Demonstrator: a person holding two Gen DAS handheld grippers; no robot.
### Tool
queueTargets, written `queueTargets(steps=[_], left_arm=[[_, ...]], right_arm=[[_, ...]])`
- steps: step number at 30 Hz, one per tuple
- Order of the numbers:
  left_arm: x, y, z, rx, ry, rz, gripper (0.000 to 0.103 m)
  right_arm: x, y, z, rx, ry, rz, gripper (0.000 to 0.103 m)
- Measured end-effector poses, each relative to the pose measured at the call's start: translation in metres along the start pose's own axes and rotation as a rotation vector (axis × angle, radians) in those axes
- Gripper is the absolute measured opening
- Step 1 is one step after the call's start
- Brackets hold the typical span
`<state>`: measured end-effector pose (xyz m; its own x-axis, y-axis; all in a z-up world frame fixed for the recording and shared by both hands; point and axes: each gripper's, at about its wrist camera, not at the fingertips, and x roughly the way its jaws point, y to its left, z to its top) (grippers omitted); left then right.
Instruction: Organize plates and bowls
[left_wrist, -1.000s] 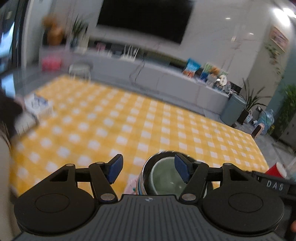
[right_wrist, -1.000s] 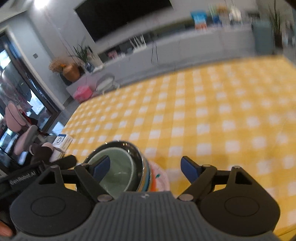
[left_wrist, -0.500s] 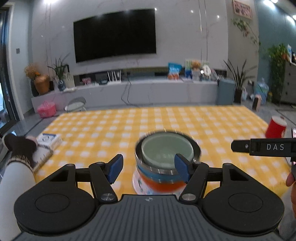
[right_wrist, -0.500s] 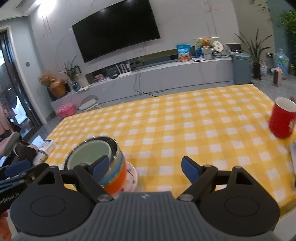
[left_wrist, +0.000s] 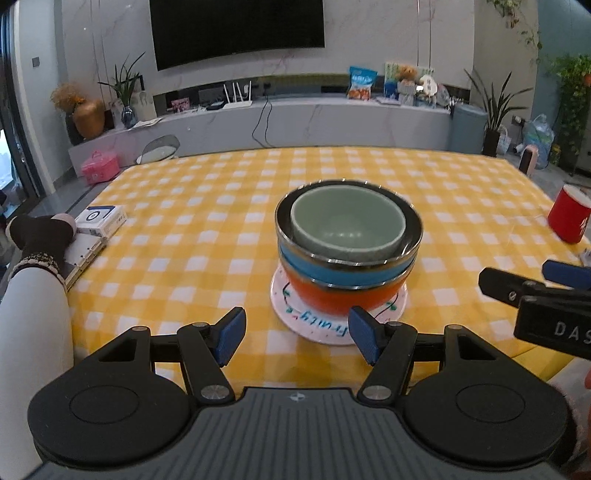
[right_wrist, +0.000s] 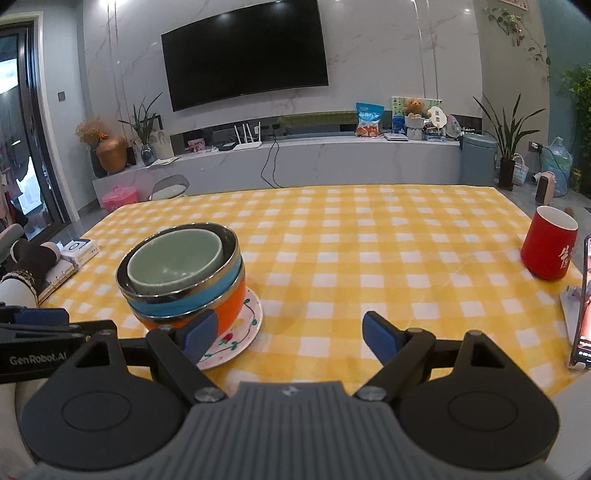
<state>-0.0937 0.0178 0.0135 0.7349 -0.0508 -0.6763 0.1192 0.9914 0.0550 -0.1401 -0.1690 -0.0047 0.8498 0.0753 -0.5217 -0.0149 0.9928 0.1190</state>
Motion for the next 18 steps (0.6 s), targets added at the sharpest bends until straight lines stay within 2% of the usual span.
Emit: queueTargets(steps=[18], left_arm=[[0.0032, 0.0009, -0.0034, -0.011, 0.029, -0.003, 0.075]], right_arm=[[0.0056, 0.0052, -0.0023, -0.019, 0.021, -0.007, 0.085]])
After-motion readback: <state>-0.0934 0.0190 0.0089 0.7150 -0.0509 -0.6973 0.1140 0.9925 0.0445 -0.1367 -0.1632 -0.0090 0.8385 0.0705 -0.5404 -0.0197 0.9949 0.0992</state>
